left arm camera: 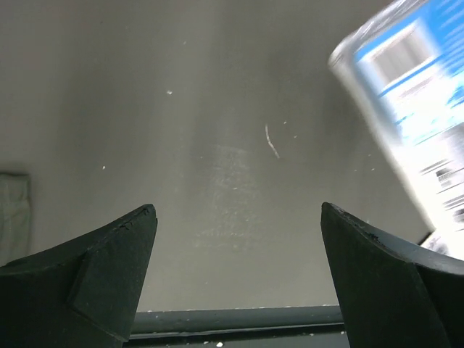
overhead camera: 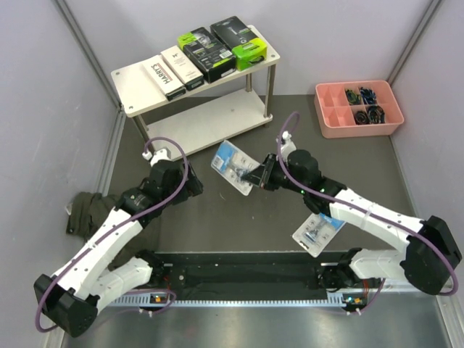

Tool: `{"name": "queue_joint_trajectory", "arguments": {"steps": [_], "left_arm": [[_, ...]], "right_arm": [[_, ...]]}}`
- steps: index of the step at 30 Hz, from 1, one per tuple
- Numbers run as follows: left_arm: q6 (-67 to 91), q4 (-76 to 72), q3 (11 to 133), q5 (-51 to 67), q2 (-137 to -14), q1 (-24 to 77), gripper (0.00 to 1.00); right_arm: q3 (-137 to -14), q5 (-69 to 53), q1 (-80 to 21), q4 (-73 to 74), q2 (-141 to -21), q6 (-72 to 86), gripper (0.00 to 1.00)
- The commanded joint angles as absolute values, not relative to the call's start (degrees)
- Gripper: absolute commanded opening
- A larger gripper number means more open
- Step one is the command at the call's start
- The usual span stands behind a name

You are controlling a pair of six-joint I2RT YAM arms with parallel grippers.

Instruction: Place and organize the shaving razors onto the shelf

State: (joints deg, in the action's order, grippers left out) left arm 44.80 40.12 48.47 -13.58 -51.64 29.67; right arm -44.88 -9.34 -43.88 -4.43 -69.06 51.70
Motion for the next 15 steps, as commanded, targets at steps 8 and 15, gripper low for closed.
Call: {"name": "queue_joint_trajectory", "arguments": {"steps": [8,15], "left_arm": [[43.3,39.6,47.5,-13.7,-52.6,29.4,0.99],[43.9,39.4,46.3,-13.4,-52.7,29.4,0.99]], "right_arm": [[-52.6,-23.6,-33.5,-27.4,-82.5,61.0,0.00],[-60.1,-24.1,-29.2,-36.6,-94.5,66.3,0.00]]}}
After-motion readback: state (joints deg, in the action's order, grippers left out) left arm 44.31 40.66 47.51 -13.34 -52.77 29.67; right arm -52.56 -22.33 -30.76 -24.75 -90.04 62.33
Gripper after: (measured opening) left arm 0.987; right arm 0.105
